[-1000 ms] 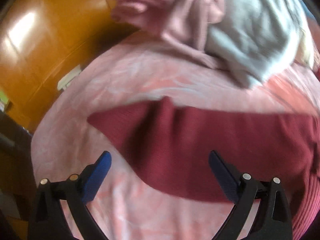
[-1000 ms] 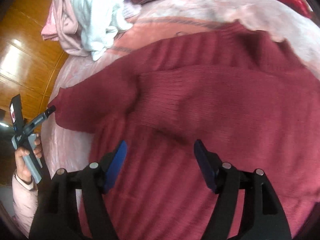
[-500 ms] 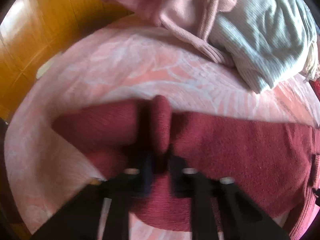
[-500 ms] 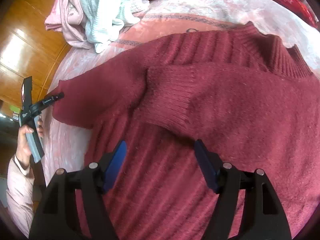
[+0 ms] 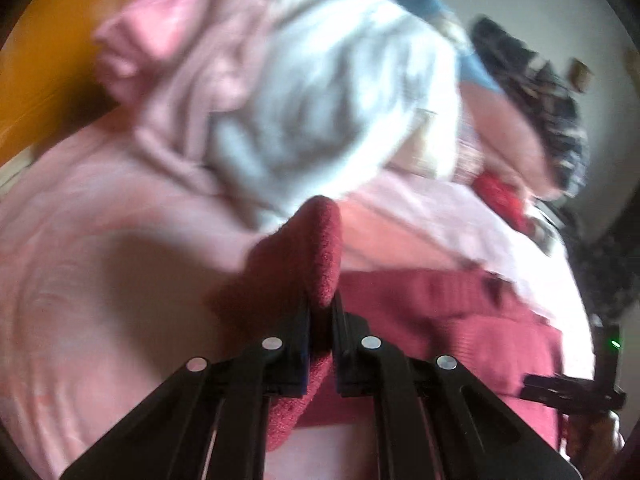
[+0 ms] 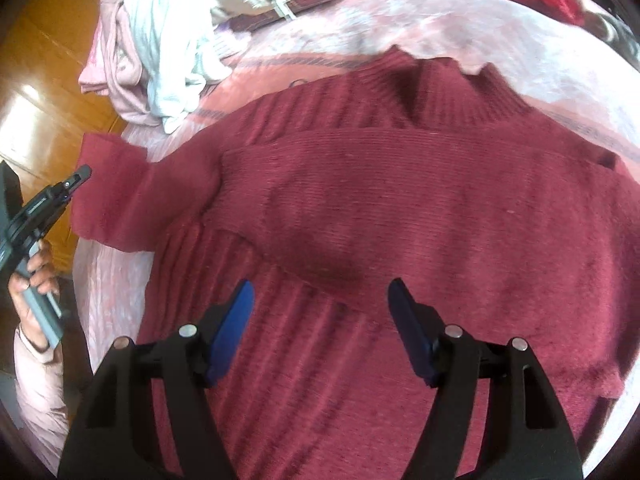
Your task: Fold small clothes
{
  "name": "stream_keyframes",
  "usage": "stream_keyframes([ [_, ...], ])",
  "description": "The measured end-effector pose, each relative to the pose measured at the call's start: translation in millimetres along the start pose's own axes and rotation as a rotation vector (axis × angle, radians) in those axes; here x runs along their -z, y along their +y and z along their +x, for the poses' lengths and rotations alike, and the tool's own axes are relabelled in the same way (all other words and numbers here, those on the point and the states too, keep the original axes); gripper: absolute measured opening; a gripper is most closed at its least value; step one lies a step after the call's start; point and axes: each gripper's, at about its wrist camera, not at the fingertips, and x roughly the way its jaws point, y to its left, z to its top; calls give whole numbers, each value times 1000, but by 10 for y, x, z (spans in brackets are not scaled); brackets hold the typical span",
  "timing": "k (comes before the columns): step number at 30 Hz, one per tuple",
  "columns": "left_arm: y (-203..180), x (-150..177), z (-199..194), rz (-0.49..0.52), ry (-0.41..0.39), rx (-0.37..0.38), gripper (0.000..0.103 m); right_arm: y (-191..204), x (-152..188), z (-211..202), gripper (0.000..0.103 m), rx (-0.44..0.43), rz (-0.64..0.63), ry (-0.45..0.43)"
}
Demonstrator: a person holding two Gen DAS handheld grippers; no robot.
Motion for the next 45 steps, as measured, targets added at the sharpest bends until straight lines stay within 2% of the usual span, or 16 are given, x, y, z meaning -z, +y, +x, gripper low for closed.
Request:
stream_keyframes([
  [4,-689,198,233,71,52,91,8,-179,56,-79,69,16,13,-2],
  [13,-1774,638,671,168,151,232,8,-585,151,-268,69,49,40,-15],
  [15,-1945,774,757,200,177,232,9,-682,172,-265,69,61,53,-11],
  [17,-2071,900,941,235,214,190,10,-756,189,-225,69,63,74,2],
  [20,-1994,1017,1165,208,308,186,20,-800,221,-158,69,67,84,18],
  [21,-1942,1021,1156,190,316,202,23,-783,219,-151,69,75,75,19],
  [24,-1819,910,964,189,307,203,61,-708,163,-159,70,67,72,9],
  [25,-1737,829,814,197,259,202,64,-655,130,-165,70,52,75,2],
  [27,-1583,711,657,213,213,174,64,-529,76,-172,70,30,69,-14],
  [31,-1011,504,523,156,153,2,63,-17,-55,-89,70,-22,-13,-23],
  [33,-769,478,576,108,184,-28,59,291,-129,38,70,-58,-56,-6],
  [36,-534,531,668,59,235,-45,54,583,-234,229,68,-47,-85,9],
  [40,-511,619,856,120,272,-148,52,842,-393,465,67,-25,-89,3],
  [44,-458,673,987,102,293,-160,53,953,-484,679,68,43,-111,3],
  [45,-450,682,992,103,290,-162,54,937,-483,715,64,65,-115,3],
])
